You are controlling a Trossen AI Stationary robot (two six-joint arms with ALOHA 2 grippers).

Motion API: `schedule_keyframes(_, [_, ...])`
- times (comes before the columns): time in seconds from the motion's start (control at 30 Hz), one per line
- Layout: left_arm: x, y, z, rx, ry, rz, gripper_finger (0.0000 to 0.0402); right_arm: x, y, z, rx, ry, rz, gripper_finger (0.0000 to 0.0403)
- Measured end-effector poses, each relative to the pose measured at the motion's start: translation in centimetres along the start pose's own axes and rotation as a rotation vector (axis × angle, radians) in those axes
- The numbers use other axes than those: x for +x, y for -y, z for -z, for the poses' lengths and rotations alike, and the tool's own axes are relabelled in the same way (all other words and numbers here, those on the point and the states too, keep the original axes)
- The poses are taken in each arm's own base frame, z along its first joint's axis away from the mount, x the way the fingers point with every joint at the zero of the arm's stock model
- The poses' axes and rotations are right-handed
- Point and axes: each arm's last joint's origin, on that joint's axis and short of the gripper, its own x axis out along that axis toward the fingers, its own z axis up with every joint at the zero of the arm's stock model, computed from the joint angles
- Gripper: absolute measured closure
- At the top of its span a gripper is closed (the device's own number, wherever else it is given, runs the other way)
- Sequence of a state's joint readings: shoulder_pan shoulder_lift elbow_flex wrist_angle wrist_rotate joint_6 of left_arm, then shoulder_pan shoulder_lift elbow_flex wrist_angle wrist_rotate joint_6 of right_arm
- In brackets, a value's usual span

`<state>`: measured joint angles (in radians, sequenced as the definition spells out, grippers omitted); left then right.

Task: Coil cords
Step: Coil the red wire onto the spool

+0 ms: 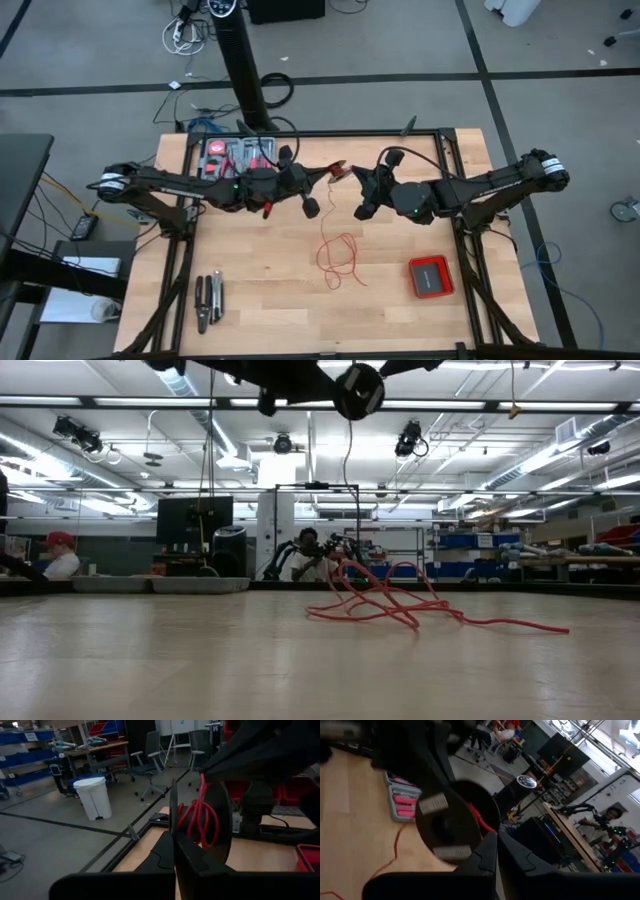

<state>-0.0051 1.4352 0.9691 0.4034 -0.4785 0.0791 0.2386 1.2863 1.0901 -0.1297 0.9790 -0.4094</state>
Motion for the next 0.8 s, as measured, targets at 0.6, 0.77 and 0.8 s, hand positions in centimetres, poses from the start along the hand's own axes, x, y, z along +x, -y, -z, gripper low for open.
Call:
schedule_keyframes(0.6, [-3.2,-1.9,-2.1,0.074,-0.050,-0.001,0.0401,1.0,-0.8,1.6,-0.020,-0.054,-0.248,0.0346])
schedule_keyframes(0.77, [-3.2,-1.9,-2.5,-0.012,-0.008,-0.005,0.0401,1.1,-1.0,1.5,-0.221,-0.024,-0.235,0.0348])
schedule_keyframes(0.8, [-3.2,-1.9,-2.7,-0.037,0.012,-0.006,0.0401,1.2,-1.3,1.5,-0.289,-0.019,-0.242,0.0348])
